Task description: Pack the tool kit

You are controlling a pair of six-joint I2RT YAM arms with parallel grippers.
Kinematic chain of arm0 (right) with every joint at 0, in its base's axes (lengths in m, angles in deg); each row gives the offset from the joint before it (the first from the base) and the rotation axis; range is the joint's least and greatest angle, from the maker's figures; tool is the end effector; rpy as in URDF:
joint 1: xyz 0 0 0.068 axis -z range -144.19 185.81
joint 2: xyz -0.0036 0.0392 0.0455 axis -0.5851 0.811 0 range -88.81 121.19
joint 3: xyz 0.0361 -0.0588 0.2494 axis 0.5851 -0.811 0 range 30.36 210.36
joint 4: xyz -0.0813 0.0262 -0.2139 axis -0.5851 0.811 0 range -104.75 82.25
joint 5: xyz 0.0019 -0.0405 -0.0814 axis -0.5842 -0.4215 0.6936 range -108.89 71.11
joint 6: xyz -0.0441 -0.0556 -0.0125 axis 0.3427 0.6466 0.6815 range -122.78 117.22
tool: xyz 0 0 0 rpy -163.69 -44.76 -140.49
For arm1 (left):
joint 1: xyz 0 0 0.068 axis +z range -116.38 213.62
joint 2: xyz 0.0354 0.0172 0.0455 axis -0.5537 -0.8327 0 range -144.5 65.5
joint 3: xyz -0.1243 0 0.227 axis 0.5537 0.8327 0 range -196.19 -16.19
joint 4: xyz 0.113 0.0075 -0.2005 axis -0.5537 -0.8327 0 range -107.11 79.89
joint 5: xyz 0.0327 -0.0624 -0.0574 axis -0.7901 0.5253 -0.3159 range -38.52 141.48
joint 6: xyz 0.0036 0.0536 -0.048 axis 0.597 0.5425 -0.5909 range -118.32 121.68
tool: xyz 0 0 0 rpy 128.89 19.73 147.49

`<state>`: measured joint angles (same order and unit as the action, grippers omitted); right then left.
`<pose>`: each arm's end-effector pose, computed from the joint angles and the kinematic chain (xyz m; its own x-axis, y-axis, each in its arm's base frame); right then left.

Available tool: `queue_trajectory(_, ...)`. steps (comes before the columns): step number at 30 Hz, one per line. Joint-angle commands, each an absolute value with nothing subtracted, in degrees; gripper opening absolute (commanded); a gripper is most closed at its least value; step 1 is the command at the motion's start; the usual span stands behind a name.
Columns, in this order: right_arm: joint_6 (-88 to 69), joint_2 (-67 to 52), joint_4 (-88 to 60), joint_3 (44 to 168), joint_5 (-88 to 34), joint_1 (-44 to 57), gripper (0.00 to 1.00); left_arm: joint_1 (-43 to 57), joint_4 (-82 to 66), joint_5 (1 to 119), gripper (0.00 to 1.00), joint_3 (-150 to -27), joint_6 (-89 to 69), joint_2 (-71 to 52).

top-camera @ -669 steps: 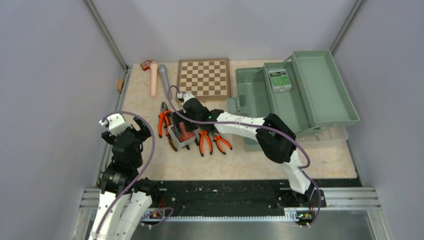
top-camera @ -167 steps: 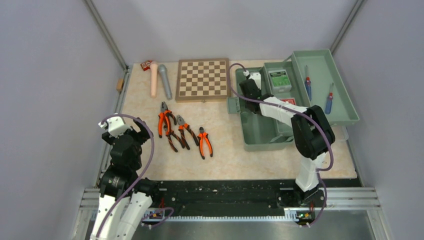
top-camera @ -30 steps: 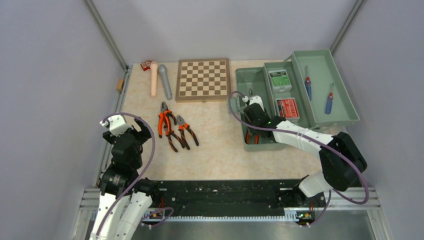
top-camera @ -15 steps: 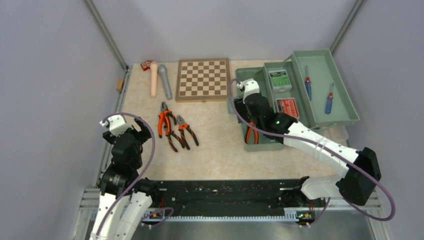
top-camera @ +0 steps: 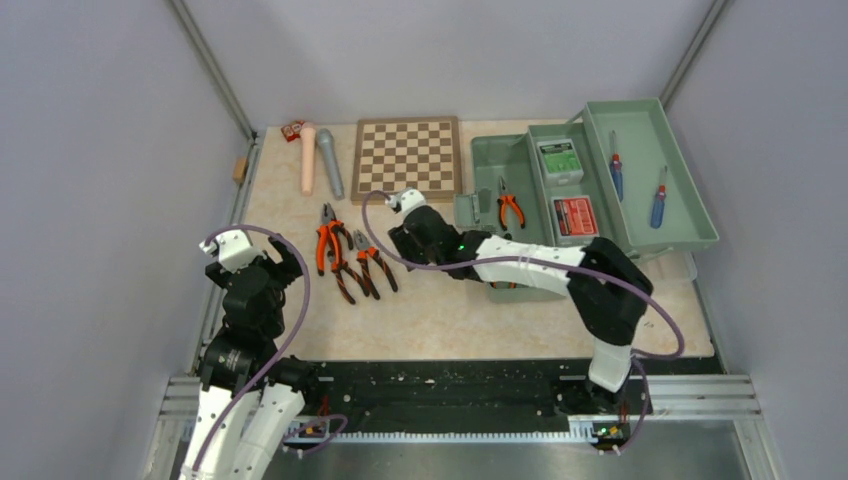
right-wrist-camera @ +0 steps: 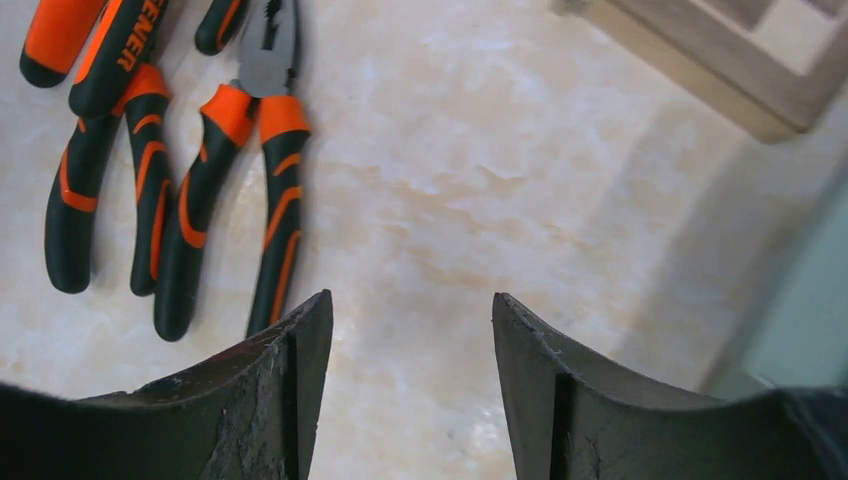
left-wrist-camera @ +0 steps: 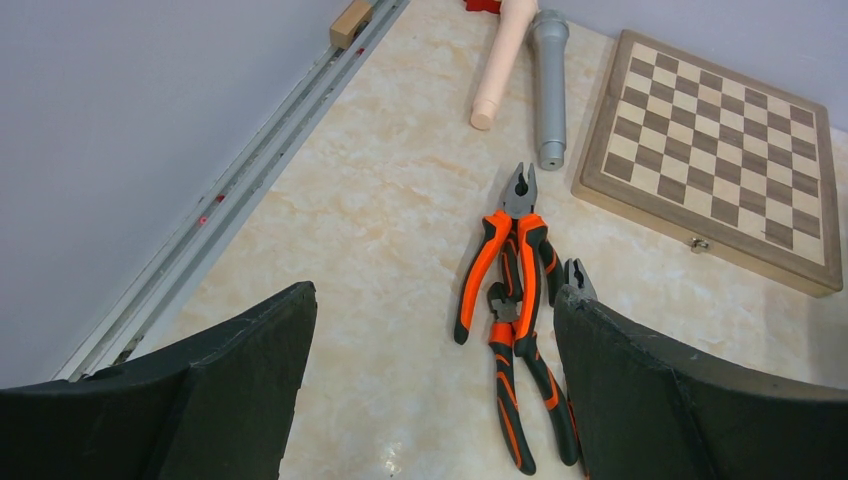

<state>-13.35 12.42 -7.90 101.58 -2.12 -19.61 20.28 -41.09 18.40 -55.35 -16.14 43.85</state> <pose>0.2336 0.3085 0.2258 -0.4553 -0.3509 -0.8183 -0.5836 0.8117 -0.0234 0.0971 0.0105 0.2975 -0.1169 -0.2358 -0.9647 -0.3769 0.9093 -0.1766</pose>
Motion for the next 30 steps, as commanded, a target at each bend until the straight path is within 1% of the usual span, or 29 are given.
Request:
queue_trajectory(1,-15.9,20.2,-13.0,108.0,-4.1,-23.0,0.58,20.6,-38.8,18.0,0.92,-55.1,-15.6,44.3)
queue_trajectory(5,-17.1,27.1,-12.7,112.5,-2.7,-24.1,0.57,20.6,-38.7,18.1,0.92,-55.0,-15.6,44.4)
queue_trajectory(11,-16.4,33.1,-12.7,116.4,-1.8,-24.7,0.54,20.6,-38.7,18.4,0.92,-55.1,-15.6,44.6)
queue_trajectory(15,-16.0,35.8,-11.4,117.8,-0.7,-24.8,0.49,20.6,-38.7,18.4,0.92,-55.1,-15.6,44.7)
queue_trajectory(17,-15.8,35.7,-11.3,117.2,-0.3,-24.8,0.41,20.6,-38.7,18.4,0.92,-55.1,-15.6,44.8)
queue_trajectory(20,-15.6,33.9,-11.2,115.8,0.2,-24.8,0.25,20.6,-38.7,18.4,0.92,-55.1,-15.6,44.8)
queue_trajectory(23,-14.9,30.8,-11.3,112.8,1.5,-24.8,0.1,20.6,-38.7,18.3,0.92,-55.1,-15.6,44.7)
queue_trajectory(25,-14.3,27.9,-11.4,110.6,2.2,-24.8,0.02,20.6,-38.7,18.3,0.92,-55.0,-15.6,44.7)
queue_trajectory(26,-14.0,26.0,-11.5,109.3,2.5,-24.8,0.0,20.6,-38.7,18.4,0.92,-55.0,-15.6,44.7)
queue_trajectory(30,-13.5,19.3,-11.5,104.6,3.1,-24.8,0.0,20.6,-38.7,18.3,0.92,-55.0,-15.6,44.6)
